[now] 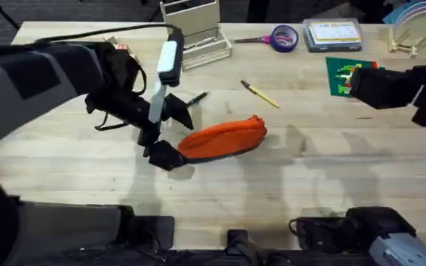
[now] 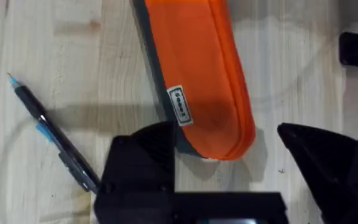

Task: Unzip the bag, pick up the pens from the table one at a time and place them inside, then zip the bag closed.

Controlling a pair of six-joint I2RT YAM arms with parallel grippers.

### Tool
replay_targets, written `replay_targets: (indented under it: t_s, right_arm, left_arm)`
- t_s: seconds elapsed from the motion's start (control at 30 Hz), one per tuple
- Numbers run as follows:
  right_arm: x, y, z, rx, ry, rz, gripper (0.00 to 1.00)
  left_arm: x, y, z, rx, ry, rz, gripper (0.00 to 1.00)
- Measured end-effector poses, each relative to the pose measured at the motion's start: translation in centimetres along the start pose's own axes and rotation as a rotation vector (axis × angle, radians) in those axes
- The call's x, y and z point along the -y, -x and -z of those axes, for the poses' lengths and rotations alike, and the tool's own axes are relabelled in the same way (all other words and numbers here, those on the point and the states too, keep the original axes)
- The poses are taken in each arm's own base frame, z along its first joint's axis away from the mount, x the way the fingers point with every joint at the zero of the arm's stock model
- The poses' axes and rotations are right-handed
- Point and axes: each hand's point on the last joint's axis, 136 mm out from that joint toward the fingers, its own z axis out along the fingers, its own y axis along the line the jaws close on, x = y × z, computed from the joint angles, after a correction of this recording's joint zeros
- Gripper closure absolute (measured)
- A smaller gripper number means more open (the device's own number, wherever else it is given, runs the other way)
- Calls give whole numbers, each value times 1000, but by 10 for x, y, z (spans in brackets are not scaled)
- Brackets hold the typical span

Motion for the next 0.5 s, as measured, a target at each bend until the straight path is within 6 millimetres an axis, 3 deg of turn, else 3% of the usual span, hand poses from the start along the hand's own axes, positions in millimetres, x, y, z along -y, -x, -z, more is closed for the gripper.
replay_targets:
  t_s: [0.1,0.33,0.5]
  right_arm:
    - [0,0,0,0,0,0,4]
    - [0,0,0,2,0,0,4]
    - [0,0,0,1,0,0,3]
  left_arm:
    - [-2,0,-2,9,-6,4,143]
    - [-3,2,-2,22,-2,-4,653]
    - [-3,2,-2,23,0,-5,898]
